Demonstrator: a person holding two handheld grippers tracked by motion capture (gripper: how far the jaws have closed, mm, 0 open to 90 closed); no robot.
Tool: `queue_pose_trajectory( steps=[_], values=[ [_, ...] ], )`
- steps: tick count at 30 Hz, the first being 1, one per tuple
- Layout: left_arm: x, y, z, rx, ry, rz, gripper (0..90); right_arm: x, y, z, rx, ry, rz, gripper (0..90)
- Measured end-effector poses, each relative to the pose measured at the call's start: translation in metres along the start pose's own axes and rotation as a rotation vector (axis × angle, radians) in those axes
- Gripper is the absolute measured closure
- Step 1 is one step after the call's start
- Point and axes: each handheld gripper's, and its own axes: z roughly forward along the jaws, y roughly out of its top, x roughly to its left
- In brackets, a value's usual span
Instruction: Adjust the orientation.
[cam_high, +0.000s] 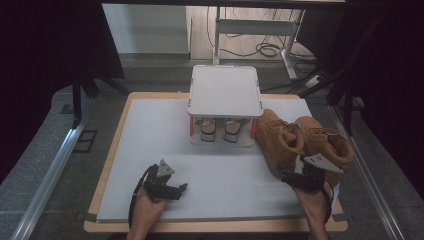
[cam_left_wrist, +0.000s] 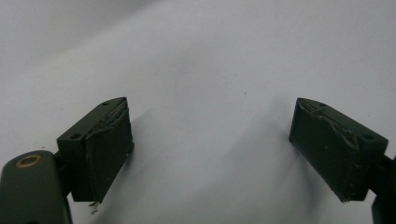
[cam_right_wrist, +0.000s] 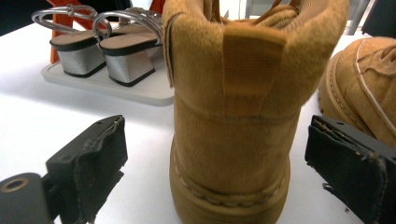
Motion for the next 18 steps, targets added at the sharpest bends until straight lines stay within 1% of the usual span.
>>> queue_pose_trajectory(
  steps=[5,9,18],
  values=[
    [0.0,0.0,0.0,0.0,0.0,0.0,13.0,0.002,0.004,0.005,-0.015,-0.012,-0.002,5.3],
    [0.0,0.0,0.0,0.0,0.0,0.0,13.0,0.004,0.005,0.01,-0.023,-0.04,-0.015,4.8],
    [0.0,0.0,0.0,0.0,0.0,0.0,13.0,0.002,0.013,0.02,-0.049,-0.086,-0.016,4.3]
  ],
)
